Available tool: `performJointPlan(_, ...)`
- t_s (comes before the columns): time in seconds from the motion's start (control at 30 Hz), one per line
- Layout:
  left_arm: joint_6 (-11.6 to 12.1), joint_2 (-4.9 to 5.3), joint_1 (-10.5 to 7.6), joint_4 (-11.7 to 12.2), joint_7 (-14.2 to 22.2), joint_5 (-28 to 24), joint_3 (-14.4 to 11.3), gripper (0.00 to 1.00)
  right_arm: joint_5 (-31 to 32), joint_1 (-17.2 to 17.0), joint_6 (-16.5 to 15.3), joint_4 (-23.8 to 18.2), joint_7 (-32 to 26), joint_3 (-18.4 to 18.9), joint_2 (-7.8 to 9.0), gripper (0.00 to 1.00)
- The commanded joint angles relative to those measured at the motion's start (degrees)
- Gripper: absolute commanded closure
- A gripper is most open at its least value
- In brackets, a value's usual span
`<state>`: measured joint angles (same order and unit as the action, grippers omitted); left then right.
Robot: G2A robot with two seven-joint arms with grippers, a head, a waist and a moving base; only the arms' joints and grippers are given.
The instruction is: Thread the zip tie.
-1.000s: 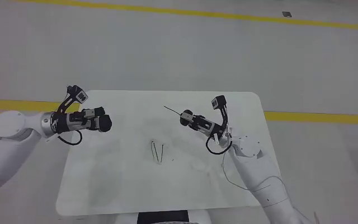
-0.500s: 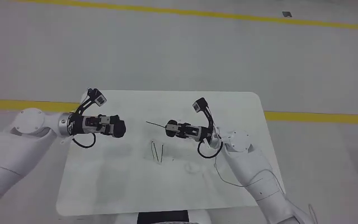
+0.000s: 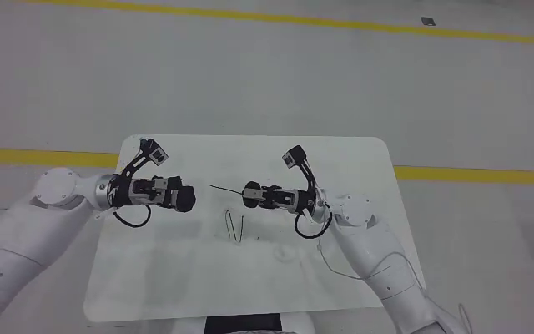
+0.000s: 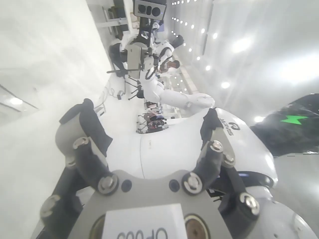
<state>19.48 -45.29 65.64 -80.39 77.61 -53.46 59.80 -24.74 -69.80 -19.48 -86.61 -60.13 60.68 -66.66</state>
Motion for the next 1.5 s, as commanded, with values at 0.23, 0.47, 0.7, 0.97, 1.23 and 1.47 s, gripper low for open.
performJointPlan(0.23,0.0,-5.06,-1.82,5.2,2.0,-1.4,-2.3,0.00,-2.5,1.8,0.0,1.8,-5.0,-1.0,-1.35,1.00)
performJointPlan(0.47,0.0,-7.48,-3.77,7.4,2.0,-0.5,-3.9,0.00,-3.2,4.0,0.0,4.4,-6.2,-3.6,-3.03,1.00)
performJointPlan(0.7,0.0,-8.65,-4.37,8.2,2.0,0.1,-4.3,0.00,-3.5,5.6,0.0,6.9,-6.5,-5.3,-4.28,1.00)
performJointPlan(0.97,-1.0,-8.72,-3.29,7.1,1.4,-0.1,-4.3,0.00,-2.6,5.0,0.4,6.4,-3.9,-5.8,-4.38,1.00)
performJointPlan(1.23,-0.5,-8.84,-3.17,6.1,2.0,-0.2,-4.7,0.00,-1.8,5.5,0.0,6.5,-1.7,-6.0,-4.58,1.00)
performJointPlan(1.47,-0.9,-8.86,-2.40,4.6,-0.3,0.8,-4.6,0.00,-0.4,4.7,0.8,4.9,-0.2,-6.1,-4.47,1.00)
